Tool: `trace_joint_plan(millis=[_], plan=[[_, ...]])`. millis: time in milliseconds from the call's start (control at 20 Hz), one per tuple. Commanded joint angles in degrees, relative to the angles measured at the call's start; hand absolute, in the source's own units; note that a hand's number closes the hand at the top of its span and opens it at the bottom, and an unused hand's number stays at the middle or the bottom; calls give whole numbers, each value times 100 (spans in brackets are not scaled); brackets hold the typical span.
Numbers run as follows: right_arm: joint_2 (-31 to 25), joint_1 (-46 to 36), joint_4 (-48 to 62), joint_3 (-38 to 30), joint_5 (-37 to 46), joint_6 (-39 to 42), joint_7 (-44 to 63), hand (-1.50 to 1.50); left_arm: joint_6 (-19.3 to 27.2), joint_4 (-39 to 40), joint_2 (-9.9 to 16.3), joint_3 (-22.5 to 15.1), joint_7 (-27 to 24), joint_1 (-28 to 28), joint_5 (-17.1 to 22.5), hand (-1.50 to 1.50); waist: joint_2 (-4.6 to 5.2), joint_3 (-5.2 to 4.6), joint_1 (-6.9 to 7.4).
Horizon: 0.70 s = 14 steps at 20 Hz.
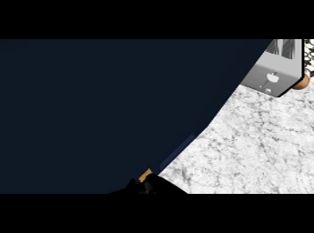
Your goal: Pick up the bottled water, place it into the cabinet and close the cabinet
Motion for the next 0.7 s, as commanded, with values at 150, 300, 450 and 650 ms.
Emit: trace_joint_plan(millis=[150, 300, 450, 650], plan=[[277, -1853, 1412, 146, -593, -1972, -194, 150, -38, -449, 286, 434, 309, 202, 342, -150, 69, 16, 98], [281, -2375, 2249, -96, -1289, -1990, -829, 150, -125, -518, 325, 623, 353, 246, 396, -150, 108, 21, 109], [283, -2571, 2666, -516, -1931, -863, -842, 150, -207, -636, 297, 752, 270, 576, 296, -150, 107, 27, 37], [284, -2321, 3039, -189, -2543, 408, -973, 150, -402, -675, 350, 871, 179, 811, 251, -150, 122, 27, 80]])
